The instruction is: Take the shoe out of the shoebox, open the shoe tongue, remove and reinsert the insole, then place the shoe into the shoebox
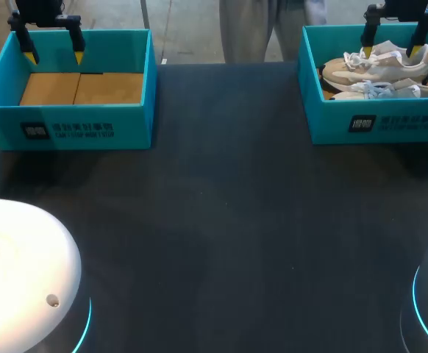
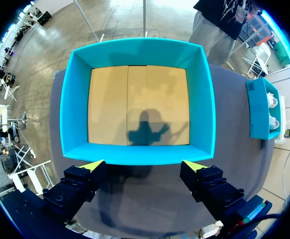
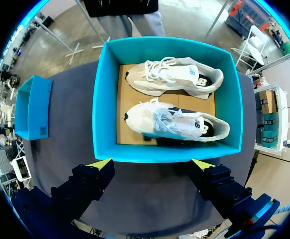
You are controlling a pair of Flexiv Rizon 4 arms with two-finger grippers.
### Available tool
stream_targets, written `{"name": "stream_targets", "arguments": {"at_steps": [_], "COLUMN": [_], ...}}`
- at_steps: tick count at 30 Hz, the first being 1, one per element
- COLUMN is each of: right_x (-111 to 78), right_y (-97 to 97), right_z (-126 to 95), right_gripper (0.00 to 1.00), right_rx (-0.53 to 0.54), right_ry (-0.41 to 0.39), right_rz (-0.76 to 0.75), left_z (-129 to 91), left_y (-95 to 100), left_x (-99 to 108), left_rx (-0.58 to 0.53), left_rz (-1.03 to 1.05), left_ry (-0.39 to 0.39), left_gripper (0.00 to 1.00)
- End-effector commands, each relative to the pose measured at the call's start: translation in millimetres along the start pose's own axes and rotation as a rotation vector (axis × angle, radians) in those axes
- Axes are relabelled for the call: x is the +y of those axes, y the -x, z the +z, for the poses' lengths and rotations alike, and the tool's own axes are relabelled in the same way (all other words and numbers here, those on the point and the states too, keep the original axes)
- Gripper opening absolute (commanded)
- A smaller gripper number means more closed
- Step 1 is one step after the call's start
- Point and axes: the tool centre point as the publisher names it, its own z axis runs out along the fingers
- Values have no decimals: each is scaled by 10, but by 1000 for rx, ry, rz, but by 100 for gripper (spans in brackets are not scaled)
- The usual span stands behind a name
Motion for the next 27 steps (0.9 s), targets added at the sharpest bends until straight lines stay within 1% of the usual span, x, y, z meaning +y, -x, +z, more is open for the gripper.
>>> {"name": "stream_targets", "arguments": {"at_steps": [1, 6, 10, 14, 21, 27], "right_x": [62, 123, 174, 223, 235, 235], "right_y": [117, 393, 578, 753, 1026, 1261], "right_z": [32, 71, 100, 176, 398, 559], "right_gripper": [100, 100, 100, 100, 100, 100], "right_rx": [0, -8, -33, -54, -117, -137], "right_ry": [5, 23, 47, 63, 85, 86], "right_rz": [34, 91, 120, 158, 223, 299], "left_z": [-3, -3, -3, -3, -3, -3], "left_y": [2, 2, 2, 2, 2, 2], "left_x": [1, 1, 1, 1, 1, 1], "left_rx": [0, 0, 0, 0, 0, 0], "left_rz": [0, 0, 0, 0, 0, 0], "left_ry": [1, 1, 1, 1, 1, 1], "left_gripper": [100, 100, 100, 100, 100, 100]}}
